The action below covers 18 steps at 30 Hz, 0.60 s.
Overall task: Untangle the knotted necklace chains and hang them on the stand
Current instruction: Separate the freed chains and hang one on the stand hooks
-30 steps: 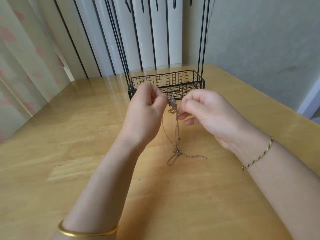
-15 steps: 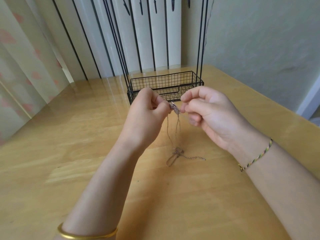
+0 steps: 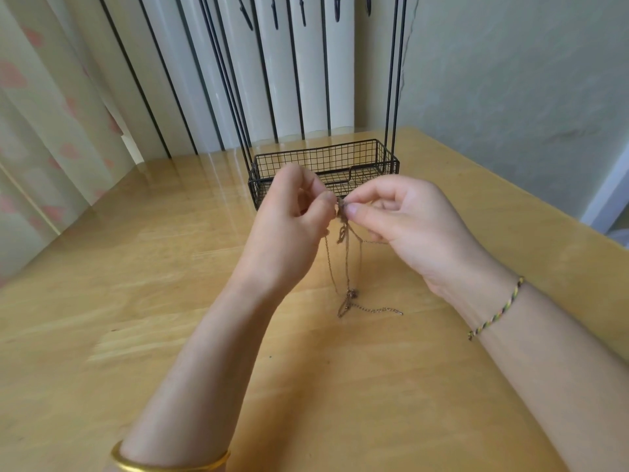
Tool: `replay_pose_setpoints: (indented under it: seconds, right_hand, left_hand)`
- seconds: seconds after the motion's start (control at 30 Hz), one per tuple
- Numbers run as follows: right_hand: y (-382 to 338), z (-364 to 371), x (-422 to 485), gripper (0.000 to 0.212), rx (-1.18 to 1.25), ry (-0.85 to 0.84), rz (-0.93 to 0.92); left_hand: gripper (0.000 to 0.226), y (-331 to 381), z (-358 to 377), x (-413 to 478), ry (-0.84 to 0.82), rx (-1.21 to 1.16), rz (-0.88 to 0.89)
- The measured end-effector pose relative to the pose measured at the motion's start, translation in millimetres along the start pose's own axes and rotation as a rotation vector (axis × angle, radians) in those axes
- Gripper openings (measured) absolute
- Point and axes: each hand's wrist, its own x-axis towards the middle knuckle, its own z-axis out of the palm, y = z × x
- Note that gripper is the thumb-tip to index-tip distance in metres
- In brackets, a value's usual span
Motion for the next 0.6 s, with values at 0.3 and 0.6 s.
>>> replay_pose_setpoints:
  seconds: [0.3,0.6]
  right_hand:
    - [5.4,-1.5,7.3,0.014,-0.102,0.277,-0.137]
    - [6.3,-2.7,5.2,0.015,0.126,0.2,0.166]
  left_hand:
    - [0.012,-6.9,-1.2,1.1,-0.095,0.361,0.021]
    - [0.009,-18.3,-10.1,5.7,0.303,0.54,-0.008]
